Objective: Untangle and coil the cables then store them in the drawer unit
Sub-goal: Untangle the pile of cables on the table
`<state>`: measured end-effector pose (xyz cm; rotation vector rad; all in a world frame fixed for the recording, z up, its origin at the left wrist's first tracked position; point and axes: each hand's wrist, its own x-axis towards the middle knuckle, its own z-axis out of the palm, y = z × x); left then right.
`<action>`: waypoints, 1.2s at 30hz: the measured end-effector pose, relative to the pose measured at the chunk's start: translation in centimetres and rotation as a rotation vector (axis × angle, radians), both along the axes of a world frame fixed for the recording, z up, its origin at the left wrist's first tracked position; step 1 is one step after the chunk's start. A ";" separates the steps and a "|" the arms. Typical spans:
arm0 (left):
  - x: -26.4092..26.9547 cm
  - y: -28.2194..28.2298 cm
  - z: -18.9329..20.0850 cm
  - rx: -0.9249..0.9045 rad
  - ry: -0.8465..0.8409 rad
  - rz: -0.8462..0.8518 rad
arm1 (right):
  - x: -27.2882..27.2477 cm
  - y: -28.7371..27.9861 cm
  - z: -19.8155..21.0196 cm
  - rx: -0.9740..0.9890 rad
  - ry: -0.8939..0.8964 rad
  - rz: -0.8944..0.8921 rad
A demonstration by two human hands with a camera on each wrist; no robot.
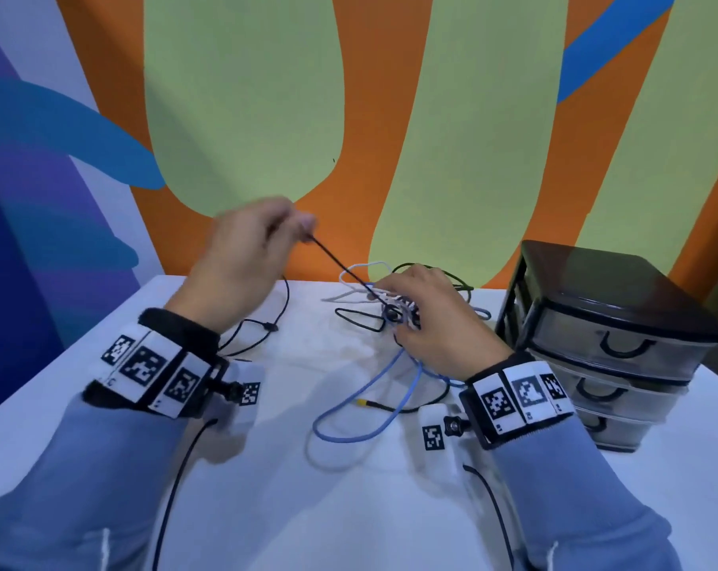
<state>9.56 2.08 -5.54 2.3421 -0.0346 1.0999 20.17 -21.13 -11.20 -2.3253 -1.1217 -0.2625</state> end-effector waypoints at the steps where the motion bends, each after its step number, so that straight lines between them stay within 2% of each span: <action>1: -0.4 0.5 0.4 -0.066 -0.098 0.038 | 0.1 0.0 0.0 0.004 -0.001 -0.030; 4: -1.0 1.2 0.7 -0.175 -0.278 0.165 | 0.0 0.0 0.1 0.061 0.015 -0.085; 7: -0.4 2.3 -0.1 -0.263 -0.336 0.347 | -0.4 0.2 0.3 0.049 0.057 -0.052; 9: 0.1 3.7 -0.9 -0.274 -0.195 0.447 | -0.3 0.0 0.5 0.108 0.089 -0.029; 12: 0.4 4.7 -1.7 -0.128 0.160 0.513 | -0.2 -0.4 0.7 0.262 0.132 -0.007; 13: 0.1 4.2 -1.7 -0.060 0.205 0.488 | -0.3 -0.4 0.8 0.321 0.162 0.019; 14: -0.1 3.5 -1.4 0.015 0.183 0.417 | -0.5 -0.4 0.9 0.367 0.187 0.048; 16: -0.3 1.4 -0.8 0.102 0.058 0.128 | -0.8 -0.1 1.0 0.395 0.193 0.087; 18: -0.4 -1.3 -0.7 0.058 0.058 -0.183 | -0.8 0.2 0.8 0.392 0.119 0.097; 20: -0.5 -3.3 -1.2 -0.068 0.160 -0.345 | -0.7 0.3 0.6 0.422 0.034 0.109; 23: -0.4 -4.1 -1.3 -0.383 0.248 -0.481 | -0.7 0.5 0.5 0.462 0.010 0.101; 25: -0.6 -3.6 -0.7 -0.506 0.260 -0.477 | -0.7 0.4 0.6 0.451 0.026 0.063; 30: -1.1 -3.6 0.1 -0.313 0.236 -0.292 | -0.9 0.6 0.6 0.402 -0.006 0.111; 33: -1.2 -4.2 -0.4 -0.247 0.449 -0.267 | -0.8 1.0 0.3 0.472 0.068 0.167; 35: -1.1 -4.4 -0.8 -0.228 0.607 -0.269 | -0.9 1.0 0.1 0.387 -0.007 0.141; 36: -0.9 -4.3 -1.0 -0.271 0.633 -0.266 | -0.7 1.0 -0.1 0.338 -0.041 0.129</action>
